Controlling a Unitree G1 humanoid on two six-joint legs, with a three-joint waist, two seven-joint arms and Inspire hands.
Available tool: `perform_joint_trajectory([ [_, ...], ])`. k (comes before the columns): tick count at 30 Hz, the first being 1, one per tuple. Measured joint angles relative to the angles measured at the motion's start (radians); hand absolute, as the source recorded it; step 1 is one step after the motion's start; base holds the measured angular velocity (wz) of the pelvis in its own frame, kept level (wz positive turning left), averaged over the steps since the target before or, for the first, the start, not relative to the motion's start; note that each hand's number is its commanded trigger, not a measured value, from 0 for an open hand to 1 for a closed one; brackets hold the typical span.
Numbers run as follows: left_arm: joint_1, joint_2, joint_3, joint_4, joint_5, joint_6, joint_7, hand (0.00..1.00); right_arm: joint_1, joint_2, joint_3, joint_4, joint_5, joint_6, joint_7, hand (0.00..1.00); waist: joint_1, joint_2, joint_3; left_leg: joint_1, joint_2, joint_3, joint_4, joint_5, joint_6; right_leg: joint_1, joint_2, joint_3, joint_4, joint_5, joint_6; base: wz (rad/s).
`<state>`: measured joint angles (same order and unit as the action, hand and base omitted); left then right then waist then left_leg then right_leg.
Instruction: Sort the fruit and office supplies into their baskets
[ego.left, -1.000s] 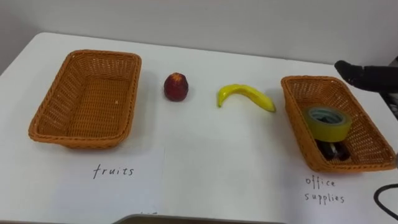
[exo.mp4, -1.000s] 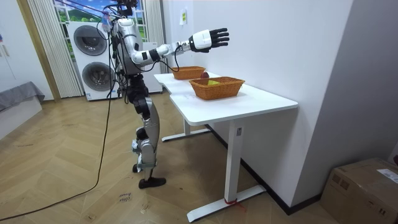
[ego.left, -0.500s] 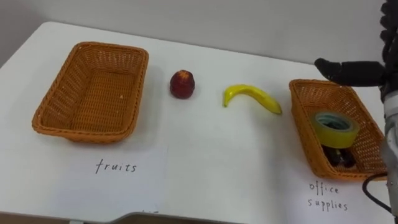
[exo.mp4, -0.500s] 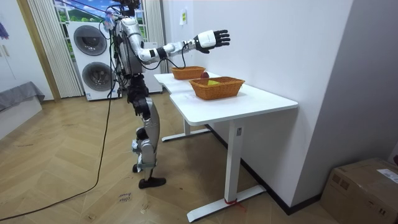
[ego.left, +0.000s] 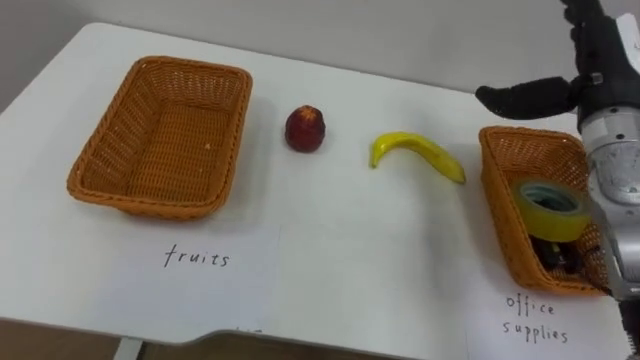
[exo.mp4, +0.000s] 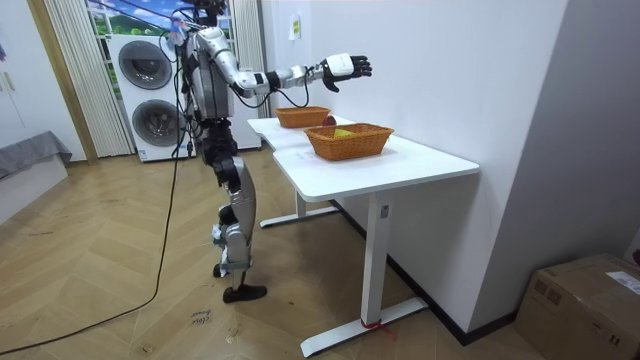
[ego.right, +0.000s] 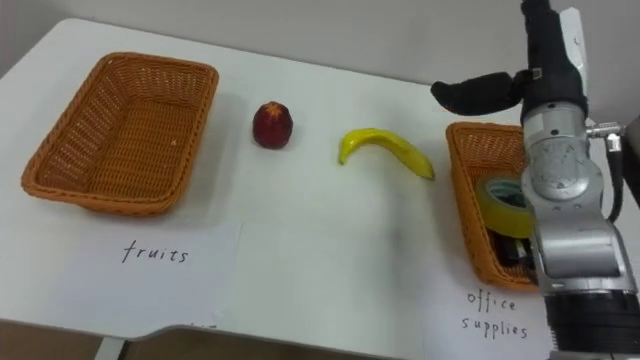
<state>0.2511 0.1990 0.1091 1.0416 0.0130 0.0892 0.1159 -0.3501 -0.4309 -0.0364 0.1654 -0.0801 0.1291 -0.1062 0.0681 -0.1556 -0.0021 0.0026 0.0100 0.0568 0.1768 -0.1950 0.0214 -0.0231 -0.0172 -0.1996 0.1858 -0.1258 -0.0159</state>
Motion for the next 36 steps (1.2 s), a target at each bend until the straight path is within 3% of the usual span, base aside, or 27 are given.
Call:
perform_joint_trajectory([
  [13,-0.029,0.020,-0.017,0.010,0.001,0.015,-0.020,0.00,-0.036,-0.019,0.062,0.122,-0.012,-0.006,0.035,0.00,0.019,0.000,0.0050,-0.048,0.000,-0.005,0.012,0.000,0.000,-0.041,0.000,-0.004,0.000,0.005,-0.002,0.01],
  [19,-0.029,0.021,-0.017,0.020,0.000,0.022,-0.018,0.00,-0.120,-0.044,0.097,0.192,-0.089,-0.005,0.059,0.00,0.020,-0.009,0.0090,-0.061,-0.001,-0.010,0.023,0.000,0.000,-0.050,-0.001,-0.007,0.000,0.005,-0.002,0.03],
  [25,-0.045,0.026,-0.017,0.020,0.000,0.030,-0.018,0.00,-0.150,-0.044,0.105,0.214,-0.103,-0.005,0.091,0.00,0.028,-0.018,0.0100,-0.070,-0.002,-0.026,0.029,0.001,-0.001,-0.049,-0.002,-0.027,-0.001,0.005,-0.002,0.08],
  [36,-0.070,0.040,-0.021,0.038,0.000,0.034,-0.021,0.00,-0.173,-0.047,0.136,0.266,-0.130,-0.005,0.125,0.00,0.050,-0.014,0.0126,-0.090,-0.006,-0.040,0.032,0.003,0.001,-0.057,-0.010,-0.058,0.000,0.005,-0.002,0.04],
])
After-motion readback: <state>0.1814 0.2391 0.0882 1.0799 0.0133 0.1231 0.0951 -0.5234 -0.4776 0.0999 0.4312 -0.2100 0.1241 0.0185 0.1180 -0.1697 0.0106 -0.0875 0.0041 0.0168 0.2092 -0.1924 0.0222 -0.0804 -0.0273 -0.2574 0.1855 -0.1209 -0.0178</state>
